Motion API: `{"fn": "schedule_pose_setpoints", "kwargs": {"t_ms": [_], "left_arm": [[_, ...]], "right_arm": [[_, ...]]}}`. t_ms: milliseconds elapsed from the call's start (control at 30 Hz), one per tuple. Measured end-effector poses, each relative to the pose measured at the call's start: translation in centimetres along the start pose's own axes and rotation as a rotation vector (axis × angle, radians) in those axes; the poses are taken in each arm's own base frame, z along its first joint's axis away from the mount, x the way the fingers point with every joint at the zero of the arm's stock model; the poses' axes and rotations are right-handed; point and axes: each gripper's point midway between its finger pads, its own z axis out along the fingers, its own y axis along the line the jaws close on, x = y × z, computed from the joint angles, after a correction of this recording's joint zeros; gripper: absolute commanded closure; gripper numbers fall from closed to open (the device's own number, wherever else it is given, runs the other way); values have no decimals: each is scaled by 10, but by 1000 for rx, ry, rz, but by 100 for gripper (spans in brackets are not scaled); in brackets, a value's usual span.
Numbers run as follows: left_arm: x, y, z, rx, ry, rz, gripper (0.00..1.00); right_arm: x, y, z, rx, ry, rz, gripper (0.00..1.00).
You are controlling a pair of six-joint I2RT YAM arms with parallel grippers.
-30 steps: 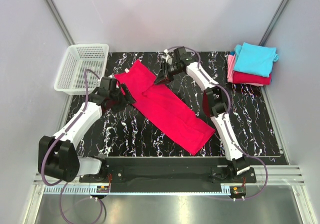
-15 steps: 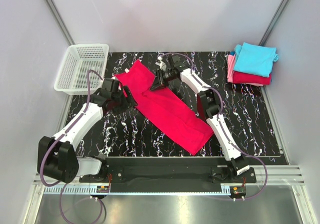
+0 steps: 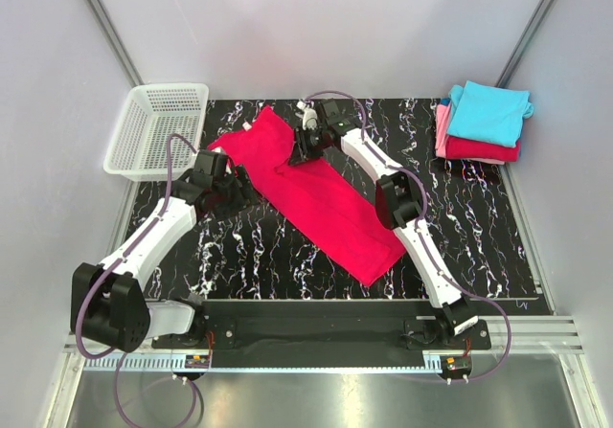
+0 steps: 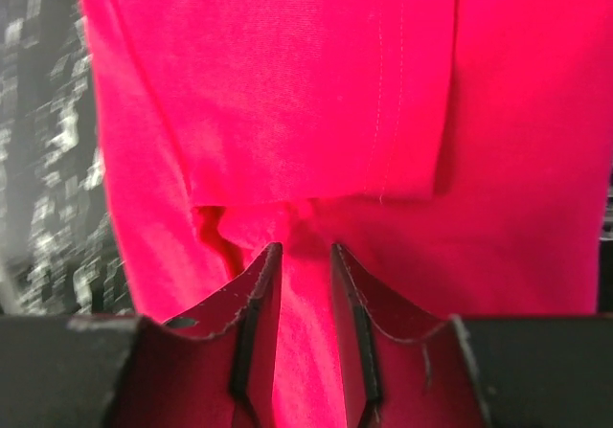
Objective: Fold and stack the t-shirts
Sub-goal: Fold the tshirt
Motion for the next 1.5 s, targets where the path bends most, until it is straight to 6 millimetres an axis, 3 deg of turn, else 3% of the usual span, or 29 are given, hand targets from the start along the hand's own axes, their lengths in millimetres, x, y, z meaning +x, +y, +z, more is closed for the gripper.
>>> {"fn": "schedule_pose_setpoints", "kwargs": {"t_ms": [333,500,567,733,833,967,1200,1367,1500], "left_arm": [[3,3,3,-13,16,7,24],[14,-3,13,-5,77,44,24],[27,-22,22,41,131,98,27],[76,-89,44,195,267,246,61],[112,-126,59,276,342,288,64],[147,-152,77,311,404,300,66],[176,-207,101,380,420,322,66],[190,-221,107,391,424,338,66],[197,-206,116,311,430,346,65]], "right_arm": [[-36,-49,-18,330,-125,-74,62],[-46,-74,-33,474,-167,-66,62],[-48,-80,-37,507,-178,-62,62],[-50,-86,-41,530,-184,-59,61],[-50,-86,-41,531,-183,-65,61],[-50,-87,-42,532,-180,-76,61],[-49,-87,-43,534,-174,-89,62],[-49,-87,-43,533,-173,-89,62],[-49,-88,-43,534,-174,-87,62]]}}
